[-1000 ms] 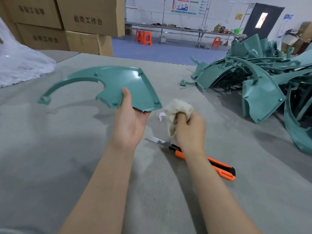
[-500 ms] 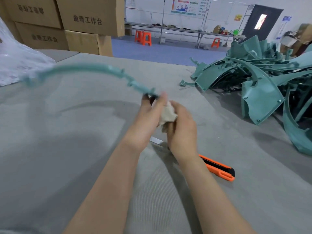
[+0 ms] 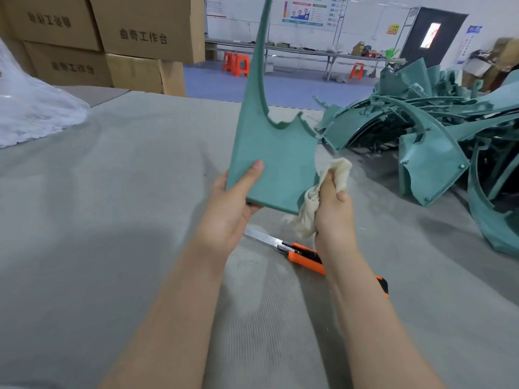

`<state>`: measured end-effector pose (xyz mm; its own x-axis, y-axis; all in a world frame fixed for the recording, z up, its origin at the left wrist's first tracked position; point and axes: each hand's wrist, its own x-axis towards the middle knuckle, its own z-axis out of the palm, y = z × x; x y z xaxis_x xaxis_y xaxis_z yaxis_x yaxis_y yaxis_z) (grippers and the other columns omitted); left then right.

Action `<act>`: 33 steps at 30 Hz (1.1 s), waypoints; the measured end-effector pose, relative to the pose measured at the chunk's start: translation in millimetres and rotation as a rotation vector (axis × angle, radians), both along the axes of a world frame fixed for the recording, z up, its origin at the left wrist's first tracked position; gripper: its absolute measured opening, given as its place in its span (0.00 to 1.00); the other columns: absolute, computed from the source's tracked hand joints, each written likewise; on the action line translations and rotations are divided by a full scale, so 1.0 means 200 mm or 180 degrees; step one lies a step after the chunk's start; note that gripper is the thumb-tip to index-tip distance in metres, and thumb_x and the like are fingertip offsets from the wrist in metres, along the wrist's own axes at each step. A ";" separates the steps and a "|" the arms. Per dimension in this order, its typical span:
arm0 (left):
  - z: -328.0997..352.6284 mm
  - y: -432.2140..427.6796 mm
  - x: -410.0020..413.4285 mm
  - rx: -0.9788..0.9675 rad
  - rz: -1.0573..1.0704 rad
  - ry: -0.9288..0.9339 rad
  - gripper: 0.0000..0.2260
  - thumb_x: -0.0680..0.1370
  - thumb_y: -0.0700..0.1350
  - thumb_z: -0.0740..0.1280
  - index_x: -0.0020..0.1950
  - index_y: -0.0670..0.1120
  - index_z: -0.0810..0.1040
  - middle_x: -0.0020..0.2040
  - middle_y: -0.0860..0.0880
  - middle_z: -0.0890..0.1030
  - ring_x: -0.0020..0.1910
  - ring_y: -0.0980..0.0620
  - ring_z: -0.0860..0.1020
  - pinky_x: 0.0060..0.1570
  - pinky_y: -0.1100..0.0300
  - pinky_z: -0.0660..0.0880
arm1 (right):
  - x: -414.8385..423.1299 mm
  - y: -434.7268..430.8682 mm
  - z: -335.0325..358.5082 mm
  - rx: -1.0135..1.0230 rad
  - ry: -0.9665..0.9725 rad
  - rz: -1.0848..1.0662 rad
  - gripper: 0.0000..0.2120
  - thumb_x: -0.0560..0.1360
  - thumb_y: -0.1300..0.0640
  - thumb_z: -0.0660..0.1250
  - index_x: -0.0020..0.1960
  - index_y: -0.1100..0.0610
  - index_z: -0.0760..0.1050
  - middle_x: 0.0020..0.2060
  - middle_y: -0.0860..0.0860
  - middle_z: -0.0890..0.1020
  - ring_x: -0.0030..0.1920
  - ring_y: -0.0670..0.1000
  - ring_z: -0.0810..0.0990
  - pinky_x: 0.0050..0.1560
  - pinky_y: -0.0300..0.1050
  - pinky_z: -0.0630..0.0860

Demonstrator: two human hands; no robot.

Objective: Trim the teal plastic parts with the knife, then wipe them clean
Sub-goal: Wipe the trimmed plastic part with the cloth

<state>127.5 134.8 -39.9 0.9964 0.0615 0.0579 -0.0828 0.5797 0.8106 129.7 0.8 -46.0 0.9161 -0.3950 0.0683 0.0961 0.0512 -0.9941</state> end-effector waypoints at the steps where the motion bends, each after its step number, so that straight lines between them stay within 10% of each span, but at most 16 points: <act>1: 0.00 -0.01 0.00 0.0035 -0.0048 -0.0013 0.09 0.79 0.41 0.66 0.58 0.41 0.78 0.54 0.46 0.84 0.54 0.49 0.82 0.47 0.56 0.81 | 0.01 -0.01 -0.01 0.0164 0.0127 -0.0087 0.19 0.82 0.45 0.57 0.36 0.53 0.70 0.26 0.45 0.77 0.30 0.44 0.76 0.37 0.41 0.73; 8: 0.01 0.01 -0.01 0.0259 0.0177 0.0016 0.11 0.80 0.42 0.64 0.62 0.41 0.76 0.56 0.46 0.83 0.55 0.49 0.82 0.50 0.54 0.81 | 0.03 -0.05 -0.01 0.0729 -0.0217 -0.0494 0.15 0.82 0.47 0.55 0.41 0.50 0.73 0.24 0.38 0.79 0.28 0.35 0.78 0.28 0.28 0.71; 13: 0.02 0.01 -0.01 0.0215 0.0131 0.0042 0.13 0.81 0.41 0.62 0.65 0.39 0.74 0.58 0.42 0.82 0.56 0.45 0.81 0.50 0.51 0.81 | 0.01 0.06 -0.05 -0.1129 -0.0626 0.0507 0.13 0.81 0.57 0.59 0.65 0.57 0.70 0.47 0.49 0.79 0.45 0.47 0.77 0.43 0.38 0.72; 16: 0.01 0.03 0.00 0.0296 -0.0011 -0.0010 0.09 0.80 0.41 0.63 0.58 0.40 0.77 0.51 0.46 0.84 0.48 0.50 0.83 0.42 0.55 0.81 | 0.03 0.03 -0.08 -0.1880 -0.0667 -0.0239 0.12 0.81 0.60 0.59 0.63 0.61 0.71 0.47 0.50 0.75 0.47 0.52 0.74 0.40 0.37 0.62; 20: 0.02 0.04 0.00 0.0461 -0.0182 -0.0033 0.06 0.80 0.41 0.64 0.54 0.44 0.78 0.45 0.50 0.85 0.44 0.54 0.84 0.38 0.58 0.81 | 0.06 -0.06 -0.08 -0.0497 0.0040 -0.0142 0.10 0.83 0.55 0.56 0.48 0.54 0.74 0.30 0.49 0.75 0.28 0.48 0.73 0.26 0.39 0.67; 23: 0.04 0.08 0.01 -0.0034 -0.0044 -0.0108 0.06 0.81 0.41 0.62 0.55 0.44 0.78 0.47 0.49 0.86 0.46 0.52 0.84 0.39 0.58 0.80 | 0.07 -0.14 -0.07 0.0590 0.0317 -0.0463 0.12 0.83 0.53 0.55 0.45 0.55 0.71 0.34 0.56 0.74 0.31 0.53 0.73 0.32 0.43 0.69; 26: 0.05 0.08 0.01 -0.0263 0.0145 -0.0096 0.08 0.83 0.44 0.59 0.58 0.46 0.77 0.50 0.49 0.85 0.49 0.51 0.84 0.40 0.59 0.80 | 0.04 -0.13 -0.02 0.0592 -0.0061 -0.0915 0.10 0.83 0.52 0.55 0.47 0.54 0.71 0.38 0.49 0.77 0.41 0.48 0.77 0.39 0.39 0.73; 29: 0.04 0.03 0.01 -0.0326 0.0144 0.0136 0.13 0.83 0.46 0.57 0.64 0.44 0.74 0.54 0.47 0.83 0.50 0.51 0.83 0.43 0.57 0.81 | -0.02 -0.02 0.06 0.0649 -0.0599 -0.0585 0.10 0.83 0.52 0.55 0.47 0.56 0.68 0.26 0.43 0.74 0.26 0.40 0.74 0.27 0.31 0.70; 33: 0.05 -0.01 -0.01 -0.0565 -0.0004 0.0282 0.16 0.83 0.49 0.56 0.67 0.44 0.73 0.59 0.44 0.81 0.52 0.49 0.82 0.47 0.56 0.81 | -0.12 0.16 0.06 -0.0583 -0.1266 0.0013 0.13 0.73 0.56 0.53 0.55 0.53 0.70 0.45 0.49 0.75 0.43 0.41 0.75 0.47 0.35 0.73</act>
<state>125.8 131.8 -29.5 0.9972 0.0615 -0.0417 -0.0148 0.7143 0.6997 105.8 32.2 -33.4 0.8060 -0.3400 0.4846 0.4734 -0.1213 -0.8725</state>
